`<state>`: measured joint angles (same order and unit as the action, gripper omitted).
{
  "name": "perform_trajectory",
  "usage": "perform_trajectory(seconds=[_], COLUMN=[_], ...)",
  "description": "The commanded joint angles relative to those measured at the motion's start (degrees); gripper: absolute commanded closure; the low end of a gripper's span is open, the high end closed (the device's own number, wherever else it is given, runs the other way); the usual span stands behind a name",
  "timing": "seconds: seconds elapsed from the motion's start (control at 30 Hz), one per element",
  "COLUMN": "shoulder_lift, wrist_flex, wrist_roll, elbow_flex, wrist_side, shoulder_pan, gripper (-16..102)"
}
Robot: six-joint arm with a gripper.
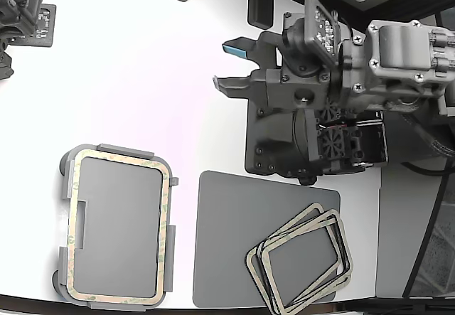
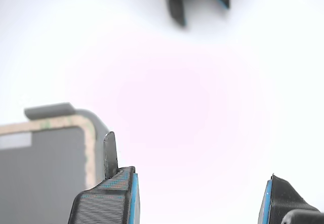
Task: Move top rectangular frame to the holder.
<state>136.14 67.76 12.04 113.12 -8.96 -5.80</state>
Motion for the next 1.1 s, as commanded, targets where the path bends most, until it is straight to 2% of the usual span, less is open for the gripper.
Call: perform_trajectory(seconds=[0.0, 0.1, 0.33, 0.4, 0.53, 1.07], shoulder_lift=[8.7, 15.4, 32.9, 33.1, 33.2, 33.1], wrist_flex=[-7.6, -12.9, -13.2, -10.5, -11.2, -12.1], wrist_roll=[-5.1, -5.8, -7.1, -6.8, -5.9, -4.8], elbow_flex=[9.5, 18.1, 33.2, 34.4, 35.6, 38.1], wrist_side=[1.8, 3.2, 3.5, 3.4, 1.8, 0.7], shoulder_pan=[3.5, 4.8, 4.8, 4.8, 4.8, 4.8], gripper=[-14, -14, -14, -14, -14, -14])
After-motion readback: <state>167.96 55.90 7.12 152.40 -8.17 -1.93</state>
